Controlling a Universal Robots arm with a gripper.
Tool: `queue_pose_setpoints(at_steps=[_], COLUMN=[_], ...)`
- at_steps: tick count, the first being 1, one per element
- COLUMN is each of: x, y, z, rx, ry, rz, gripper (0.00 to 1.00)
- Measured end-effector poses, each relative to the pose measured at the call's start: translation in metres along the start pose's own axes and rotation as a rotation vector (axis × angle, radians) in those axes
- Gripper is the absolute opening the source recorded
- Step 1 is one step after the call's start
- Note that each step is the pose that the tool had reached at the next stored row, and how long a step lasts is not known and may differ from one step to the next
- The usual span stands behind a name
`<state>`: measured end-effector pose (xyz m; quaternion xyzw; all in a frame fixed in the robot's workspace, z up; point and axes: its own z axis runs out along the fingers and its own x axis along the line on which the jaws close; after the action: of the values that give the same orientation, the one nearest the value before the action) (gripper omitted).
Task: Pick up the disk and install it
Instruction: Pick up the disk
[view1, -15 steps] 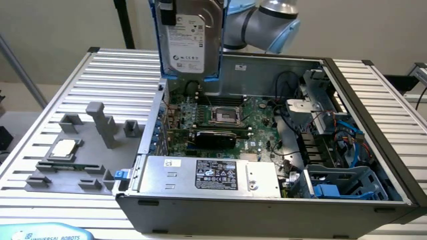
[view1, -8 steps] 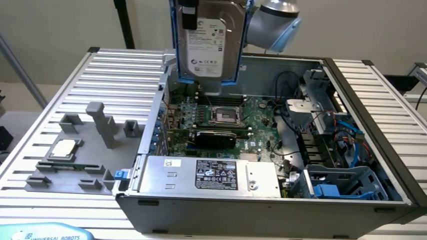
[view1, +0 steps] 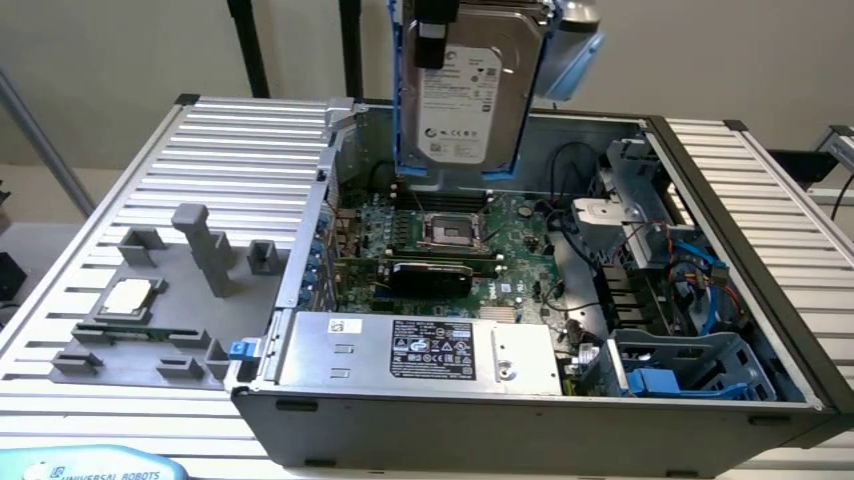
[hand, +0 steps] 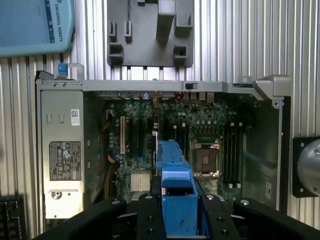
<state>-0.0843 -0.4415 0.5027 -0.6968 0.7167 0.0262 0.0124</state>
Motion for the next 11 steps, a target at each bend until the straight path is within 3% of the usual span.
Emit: queue_pose_setpoints(at_steps=[11], x=[0.017], y=[-0.0501], z=[-0.0015], rx=[0.0001], ry=[-0.0001], rz=[0.0], gripper=[0.33])
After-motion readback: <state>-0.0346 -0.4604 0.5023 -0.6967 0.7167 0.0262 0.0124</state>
